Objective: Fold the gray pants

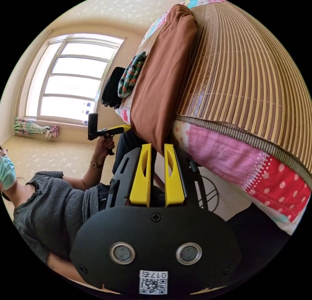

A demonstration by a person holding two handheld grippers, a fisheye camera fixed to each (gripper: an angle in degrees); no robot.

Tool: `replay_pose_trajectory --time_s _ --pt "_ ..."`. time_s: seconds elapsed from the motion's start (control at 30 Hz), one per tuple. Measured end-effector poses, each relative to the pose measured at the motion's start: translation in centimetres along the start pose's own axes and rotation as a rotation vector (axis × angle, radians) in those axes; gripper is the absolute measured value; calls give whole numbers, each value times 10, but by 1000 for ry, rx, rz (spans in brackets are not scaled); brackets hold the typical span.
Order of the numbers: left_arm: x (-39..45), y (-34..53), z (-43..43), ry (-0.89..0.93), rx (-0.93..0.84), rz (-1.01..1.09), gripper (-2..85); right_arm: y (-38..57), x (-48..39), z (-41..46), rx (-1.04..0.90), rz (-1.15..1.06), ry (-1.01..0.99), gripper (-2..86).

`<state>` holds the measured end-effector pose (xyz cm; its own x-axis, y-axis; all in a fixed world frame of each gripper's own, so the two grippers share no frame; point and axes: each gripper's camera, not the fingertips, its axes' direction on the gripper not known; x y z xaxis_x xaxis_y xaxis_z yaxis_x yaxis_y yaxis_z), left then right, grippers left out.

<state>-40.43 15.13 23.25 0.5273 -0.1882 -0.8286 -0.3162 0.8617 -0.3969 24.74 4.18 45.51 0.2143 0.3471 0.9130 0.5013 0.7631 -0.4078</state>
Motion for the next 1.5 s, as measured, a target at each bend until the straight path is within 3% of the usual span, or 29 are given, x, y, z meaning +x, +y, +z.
replay_pose_trajectory --time_s 0.1,0.13,0.3,0.57,0.77,1.0,1.07,1.5 --pt "-21 -22 -12 224 79 -8 122 -13 5 -27 109 0 -6 86" --pt "-25 -28 -11 222 73 -21 125 -23 7 -31 127 1 15 97" --pt "-21 -73 5 8 65 -13 177 -60 17 -11 84 41 28 140" --pt "-5 -82 34 -48 60 -115 131 -67 17 41 37 113 43 97" --pt "-34 -57 33 234 -43 -178 45 -23 30 32 77 66 -218 36" --pt "-5 5 -28 757 163 59 38 49 -22 -12 186 -180 -429 24" --pt "19 12 -52 804 230 149 37 62 -47 -34 235 -266 -465 23" --pt "296 60 -271 792 611 876 35 186 -352 -172 447 -1000 -207 19"
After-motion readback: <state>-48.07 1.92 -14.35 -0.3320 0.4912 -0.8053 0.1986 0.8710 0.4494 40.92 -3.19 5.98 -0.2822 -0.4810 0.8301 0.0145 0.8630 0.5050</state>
